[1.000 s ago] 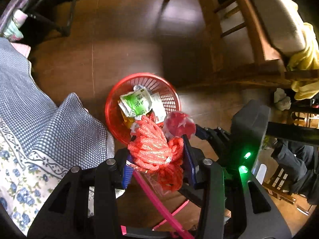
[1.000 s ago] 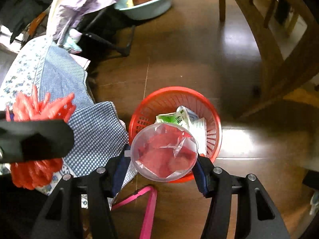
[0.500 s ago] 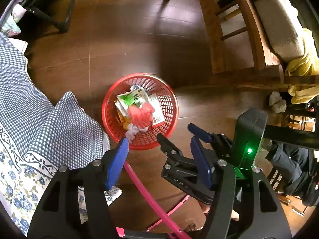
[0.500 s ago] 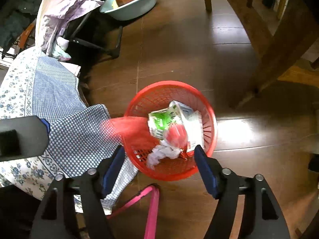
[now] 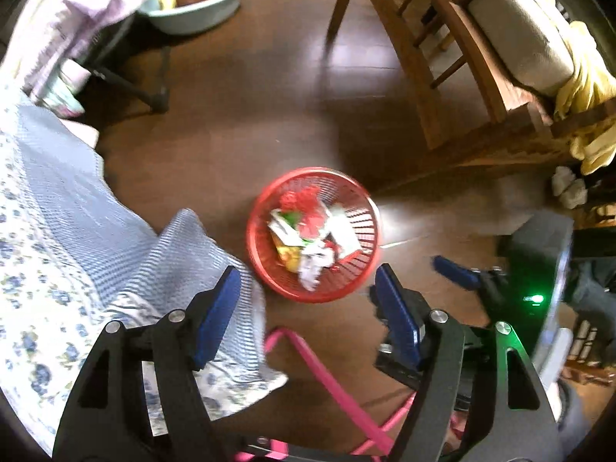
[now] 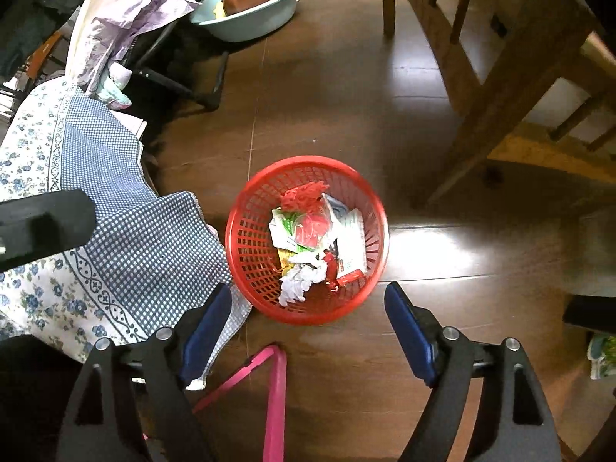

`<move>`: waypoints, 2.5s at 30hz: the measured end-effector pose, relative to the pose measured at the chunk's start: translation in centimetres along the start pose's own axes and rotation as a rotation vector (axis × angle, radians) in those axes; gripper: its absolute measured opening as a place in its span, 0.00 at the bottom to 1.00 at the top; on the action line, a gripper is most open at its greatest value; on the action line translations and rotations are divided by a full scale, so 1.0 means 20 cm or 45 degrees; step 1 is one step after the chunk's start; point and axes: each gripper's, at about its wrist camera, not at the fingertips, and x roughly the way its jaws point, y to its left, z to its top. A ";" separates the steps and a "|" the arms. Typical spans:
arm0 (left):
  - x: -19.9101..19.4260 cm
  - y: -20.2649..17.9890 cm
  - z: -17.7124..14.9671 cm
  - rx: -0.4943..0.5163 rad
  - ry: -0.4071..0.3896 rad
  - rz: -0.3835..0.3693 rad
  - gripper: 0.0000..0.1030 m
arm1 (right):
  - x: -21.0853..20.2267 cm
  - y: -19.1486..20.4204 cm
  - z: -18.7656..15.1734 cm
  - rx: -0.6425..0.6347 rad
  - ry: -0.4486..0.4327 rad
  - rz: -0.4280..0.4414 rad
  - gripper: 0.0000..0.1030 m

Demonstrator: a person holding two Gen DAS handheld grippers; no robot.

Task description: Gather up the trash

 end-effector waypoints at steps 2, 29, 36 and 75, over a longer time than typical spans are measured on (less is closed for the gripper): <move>-0.03 0.00 -0.02 0.016 -0.033 0.033 0.69 | -0.05 0.03 -0.02 0.007 -0.015 -0.028 0.78; -0.36 0.00 -0.31 0.061 -0.327 0.028 0.86 | -0.29 0.22 -0.10 -0.075 -0.076 -0.141 0.80; -0.39 0.02 -0.34 0.045 -0.372 0.070 0.92 | -0.28 0.21 -0.11 -0.067 -0.067 -0.136 0.80; -0.40 0.03 -0.36 0.042 -0.392 0.131 0.93 | -0.29 0.23 -0.12 -0.090 -0.081 -0.167 0.82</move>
